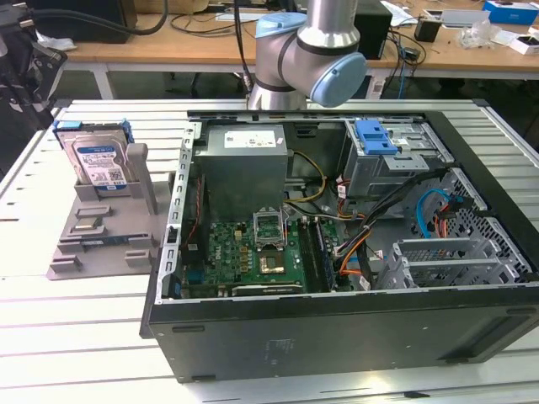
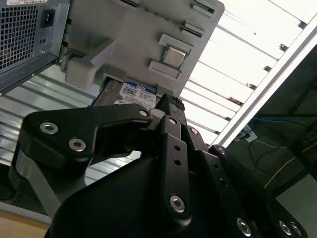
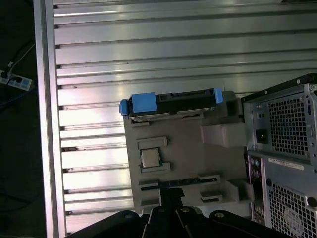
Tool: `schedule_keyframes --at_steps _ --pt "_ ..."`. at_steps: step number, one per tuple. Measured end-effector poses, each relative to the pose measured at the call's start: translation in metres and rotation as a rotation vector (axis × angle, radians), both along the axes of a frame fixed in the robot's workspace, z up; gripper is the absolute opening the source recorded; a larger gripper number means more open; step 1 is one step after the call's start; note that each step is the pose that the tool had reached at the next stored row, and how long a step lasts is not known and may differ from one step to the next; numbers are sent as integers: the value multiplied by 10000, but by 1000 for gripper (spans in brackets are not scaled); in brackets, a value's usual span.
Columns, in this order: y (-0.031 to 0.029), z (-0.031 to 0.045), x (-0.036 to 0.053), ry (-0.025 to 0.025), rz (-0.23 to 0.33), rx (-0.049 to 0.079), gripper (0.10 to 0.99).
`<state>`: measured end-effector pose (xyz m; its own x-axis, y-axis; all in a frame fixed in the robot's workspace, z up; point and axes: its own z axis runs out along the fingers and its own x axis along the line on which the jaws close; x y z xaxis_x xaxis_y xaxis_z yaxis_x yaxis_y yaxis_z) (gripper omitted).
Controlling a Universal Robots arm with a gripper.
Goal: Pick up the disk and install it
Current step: 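Reach for the disk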
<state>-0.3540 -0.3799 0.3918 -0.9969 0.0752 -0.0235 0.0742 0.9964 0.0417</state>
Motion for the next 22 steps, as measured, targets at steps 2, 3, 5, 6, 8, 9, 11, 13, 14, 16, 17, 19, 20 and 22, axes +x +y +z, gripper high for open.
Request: schedule_keyframes --at_steps 2,3,5,6,8,9,11,13,14,16,17,19,20,22 --pt "14 -1 -21 1 0 -3 106" --pt "22 -2 -26 0 0 -5 106" --pt "49 -3 -36 -1 1 -9 106" --pt "64 -4 -40 0 0 -11 106" --pt "113 -5 -50 0 1 -15 106" --pt "149 -5 -52 0 -1 -17 106" --pt "162 -5 -52 0 -1 -17 106" --pt "162 -5 -52 0 1 -16 106" --pt "163 -6 -52 0 0 -17 106" --pt "163 -6 -52 0 0 -16 106" --pt "164 -6 -52 0 0 -17 106" --pt "164 -6 -52 0 0 -16 106" --pt "164 -6 -52 0 0 -16 106" --pt "164 -5 -52 0 1 -17 106"
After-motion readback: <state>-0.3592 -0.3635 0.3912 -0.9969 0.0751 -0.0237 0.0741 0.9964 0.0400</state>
